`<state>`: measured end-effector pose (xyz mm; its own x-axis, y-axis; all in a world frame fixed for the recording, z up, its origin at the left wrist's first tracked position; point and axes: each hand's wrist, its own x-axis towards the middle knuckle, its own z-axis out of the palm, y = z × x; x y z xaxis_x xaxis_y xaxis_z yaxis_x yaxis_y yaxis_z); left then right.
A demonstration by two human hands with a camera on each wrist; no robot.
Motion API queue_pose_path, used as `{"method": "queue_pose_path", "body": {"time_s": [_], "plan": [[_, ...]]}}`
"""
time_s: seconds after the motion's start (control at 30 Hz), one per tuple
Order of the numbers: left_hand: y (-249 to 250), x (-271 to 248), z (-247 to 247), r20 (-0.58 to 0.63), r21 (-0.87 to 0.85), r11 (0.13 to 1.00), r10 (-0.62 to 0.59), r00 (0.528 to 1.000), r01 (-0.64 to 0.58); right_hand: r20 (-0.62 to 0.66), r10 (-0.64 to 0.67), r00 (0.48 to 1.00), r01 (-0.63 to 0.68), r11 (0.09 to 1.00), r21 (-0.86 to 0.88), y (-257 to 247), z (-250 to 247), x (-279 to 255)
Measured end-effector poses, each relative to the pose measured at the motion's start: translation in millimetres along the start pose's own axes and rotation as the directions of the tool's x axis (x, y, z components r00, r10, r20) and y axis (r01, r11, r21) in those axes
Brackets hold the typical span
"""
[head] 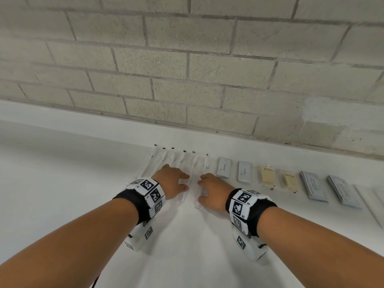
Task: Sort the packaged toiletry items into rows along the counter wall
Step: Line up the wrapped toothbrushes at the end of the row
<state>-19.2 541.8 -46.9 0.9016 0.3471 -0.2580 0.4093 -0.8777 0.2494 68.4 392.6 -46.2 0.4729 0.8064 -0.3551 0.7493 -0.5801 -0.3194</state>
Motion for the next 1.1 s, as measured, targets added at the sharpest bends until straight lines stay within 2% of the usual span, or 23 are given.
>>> {"method": "queue_pose_path", "body": {"time_s": [0.37, 0.87, 1.0, 1.1], "plan": [[4, -1, -4, -0.048, -0.05, 0.999, 0.018, 0.999, -0.021, -0.052, 0.029, 0.998, -0.03, 0.999, -0.022, -5, -4, 1], [3, 2, 0, -0.047, -0.03, 0.999, 0.033, 0.998, -0.034, -0.015, 0.047, 0.999, -0.048, 0.998, -0.042, -6, -4, -3], [-4, -2, -9, -0.131, -0.134, 0.99, 0.024, 0.991, -0.042, -0.067, 0.018, 0.998, -0.02, 0.999, -0.04, -8, -8, -3], [-22, -7, -22, -0.211, -0.213, 0.977, -0.041, 0.977, -0.005, -0.126, -0.02, 0.992, 0.018, 1.0, -0.023, -14, -13, -1]]}}
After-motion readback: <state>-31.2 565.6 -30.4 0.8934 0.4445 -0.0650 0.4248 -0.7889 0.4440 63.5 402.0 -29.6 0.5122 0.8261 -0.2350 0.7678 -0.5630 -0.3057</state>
